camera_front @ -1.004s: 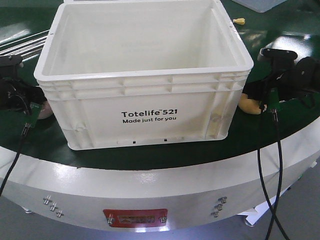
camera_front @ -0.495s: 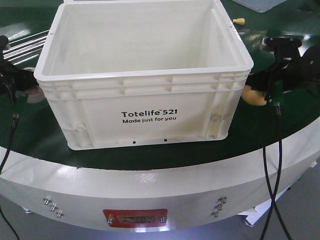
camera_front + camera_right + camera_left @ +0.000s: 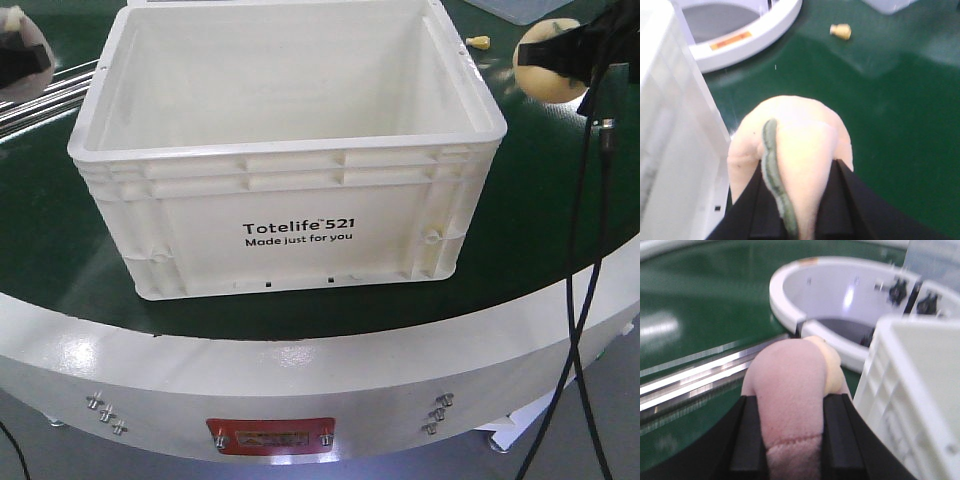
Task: Place moving items into box and shelve
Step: 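Lift both plush toys up over the crate rim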
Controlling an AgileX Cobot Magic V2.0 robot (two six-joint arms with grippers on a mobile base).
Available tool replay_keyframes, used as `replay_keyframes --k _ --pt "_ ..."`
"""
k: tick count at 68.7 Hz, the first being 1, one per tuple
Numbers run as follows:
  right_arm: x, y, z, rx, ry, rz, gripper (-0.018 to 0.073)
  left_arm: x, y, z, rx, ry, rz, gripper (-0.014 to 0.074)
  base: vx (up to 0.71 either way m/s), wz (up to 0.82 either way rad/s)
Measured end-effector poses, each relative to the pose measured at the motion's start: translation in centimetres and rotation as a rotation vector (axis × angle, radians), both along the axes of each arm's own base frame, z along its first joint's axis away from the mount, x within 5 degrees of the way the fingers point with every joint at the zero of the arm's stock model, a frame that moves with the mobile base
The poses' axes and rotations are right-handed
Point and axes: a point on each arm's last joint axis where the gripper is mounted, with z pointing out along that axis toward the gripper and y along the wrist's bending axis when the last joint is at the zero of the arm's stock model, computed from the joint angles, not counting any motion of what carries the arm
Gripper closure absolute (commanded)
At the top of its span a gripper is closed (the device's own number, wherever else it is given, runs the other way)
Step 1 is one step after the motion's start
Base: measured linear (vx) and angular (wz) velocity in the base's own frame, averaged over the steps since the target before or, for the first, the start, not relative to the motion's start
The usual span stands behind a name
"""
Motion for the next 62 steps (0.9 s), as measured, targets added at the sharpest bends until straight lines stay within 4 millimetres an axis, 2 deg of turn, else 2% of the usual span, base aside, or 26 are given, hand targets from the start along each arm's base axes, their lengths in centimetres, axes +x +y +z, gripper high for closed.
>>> replay_keyframes --k 9,17,24,36,41,49,57,62 --pt "-0.9 0.3 1.8 -0.037 -0.063 0.026 0.0575 -1.0 -0.3 2.2 0.01 -0.113 -0.009 0.0617 0.0 0.0" --pt "-1.4 1.5 2.8 -0.073 -0.108 0.076 0.0575 -1.6 -1.3 3.4 0.04 -0.177 -0.05 0.0617 0.0 0.0" --pt "-1.8 3.9 3.4 -0.106 -0.161 0.157 0.0575 -1.6 -3.2 4.2 0.087 -0.202 -0.126 0.0617 0.0 0.0" --pt "-2.8 9.6 3.9 -0.106 -0.231 0.315 0.0575 -1.8 -7.1 5.6 0.119 -0.253 -0.263 0.0617 0.0 0.0" --pt "-3.4 11.8 4.2 -0.097 -0.265 0.37 0.0575 -1.7 -8.3 5.5 0.118 -0.246 -0.302 0.0616 0.0 0.0" --pt "-4.4 14.3 4.5 -0.083 -0.305 0.438 0.0575 -1.3 -10.0 4.2 0.119 -0.185 -0.352 0.0616 0.0 0.0" --pt "-5.1 15.9 4.7 -0.073 -0.334 0.48 0.0575 -0.7 -11.6 2.7 0.122 -0.133 -0.397 0.0616 0.0 0.0" --pt "-5.2 16.3 4.8 -0.069 -0.344 0.488 0.0573 -0.6 -12.5 2.1 0.123 -0.114 -0.422 0.0614 0.0 0.0"
